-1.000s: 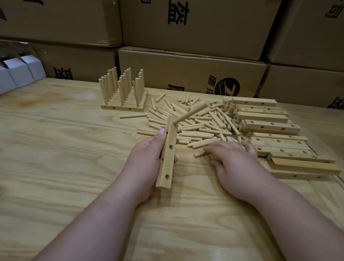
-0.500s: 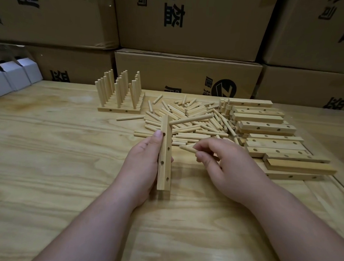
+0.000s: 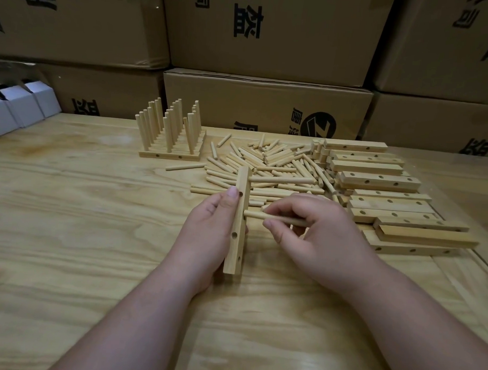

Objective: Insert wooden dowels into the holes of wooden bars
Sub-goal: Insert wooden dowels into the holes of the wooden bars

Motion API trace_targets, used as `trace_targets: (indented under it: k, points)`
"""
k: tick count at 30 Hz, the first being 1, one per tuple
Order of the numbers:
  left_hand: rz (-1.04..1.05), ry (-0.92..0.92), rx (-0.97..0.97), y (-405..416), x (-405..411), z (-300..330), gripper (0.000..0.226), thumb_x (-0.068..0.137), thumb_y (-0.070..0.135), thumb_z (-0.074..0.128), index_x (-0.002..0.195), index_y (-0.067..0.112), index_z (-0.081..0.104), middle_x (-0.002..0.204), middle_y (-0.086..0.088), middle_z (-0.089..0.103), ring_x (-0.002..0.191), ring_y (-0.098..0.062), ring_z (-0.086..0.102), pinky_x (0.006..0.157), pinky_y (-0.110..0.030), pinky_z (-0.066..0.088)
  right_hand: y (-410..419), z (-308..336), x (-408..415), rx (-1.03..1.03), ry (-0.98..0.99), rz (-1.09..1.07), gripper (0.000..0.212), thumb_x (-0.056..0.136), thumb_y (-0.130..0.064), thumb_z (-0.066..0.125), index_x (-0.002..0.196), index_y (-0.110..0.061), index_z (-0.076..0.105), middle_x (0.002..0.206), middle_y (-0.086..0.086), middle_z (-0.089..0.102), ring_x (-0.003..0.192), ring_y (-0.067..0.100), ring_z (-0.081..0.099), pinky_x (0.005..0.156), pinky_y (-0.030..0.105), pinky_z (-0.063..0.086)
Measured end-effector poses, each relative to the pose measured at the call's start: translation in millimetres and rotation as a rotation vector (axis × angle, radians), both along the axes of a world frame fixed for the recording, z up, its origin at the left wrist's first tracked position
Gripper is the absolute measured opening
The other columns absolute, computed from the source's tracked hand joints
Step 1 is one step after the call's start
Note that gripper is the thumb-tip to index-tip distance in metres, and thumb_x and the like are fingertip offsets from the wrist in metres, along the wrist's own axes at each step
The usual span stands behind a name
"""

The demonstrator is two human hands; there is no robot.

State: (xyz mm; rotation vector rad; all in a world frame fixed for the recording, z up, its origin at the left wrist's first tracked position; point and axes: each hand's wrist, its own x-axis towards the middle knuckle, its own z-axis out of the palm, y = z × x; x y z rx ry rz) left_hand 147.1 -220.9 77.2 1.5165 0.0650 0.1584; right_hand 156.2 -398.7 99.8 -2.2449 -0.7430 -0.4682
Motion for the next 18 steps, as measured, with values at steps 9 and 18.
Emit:
trace_targets:
  k: [9, 18]
  points:
    - [0.056, 0.014, 0.032, 0.5, 2.7, -4.1, 0.037, 0.101, 0.056, 0.046, 0.091, 0.037, 0.075, 0.073, 0.012, 0.073, 0.064, 0.001, 0.065, 0.064, -0.029, 0.045, 1.8, -0.6, -1.4, -0.004, 0.036, -0.006, 0.016, 0.088, -0.032, 0.074, 0.103, -0.029, 0.078, 0.093, -0.021, 0.070, 0.095, -0.007, 0.061, 0.082, 0.006, 0.045]
    - [0.064, -0.001, -0.023, 2.3, 3.6, -3.8, 0.038, 0.096, 0.051, 0.058, 0.082, 0.018, 0.071, 0.064, 0.004, 0.064, 0.057, -0.009, 0.058, 0.051, -0.021, 0.047, 9.4, -4.8, -3.8, 0.114, 0.280, -0.031, 0.010, 0.090, -0.032, 0.072, 0.086, -0.041, 0.073, 0.083, -0.042, 0.065, 0.088, -0.020, 0.060, 0.069, -0.005, 0.038]
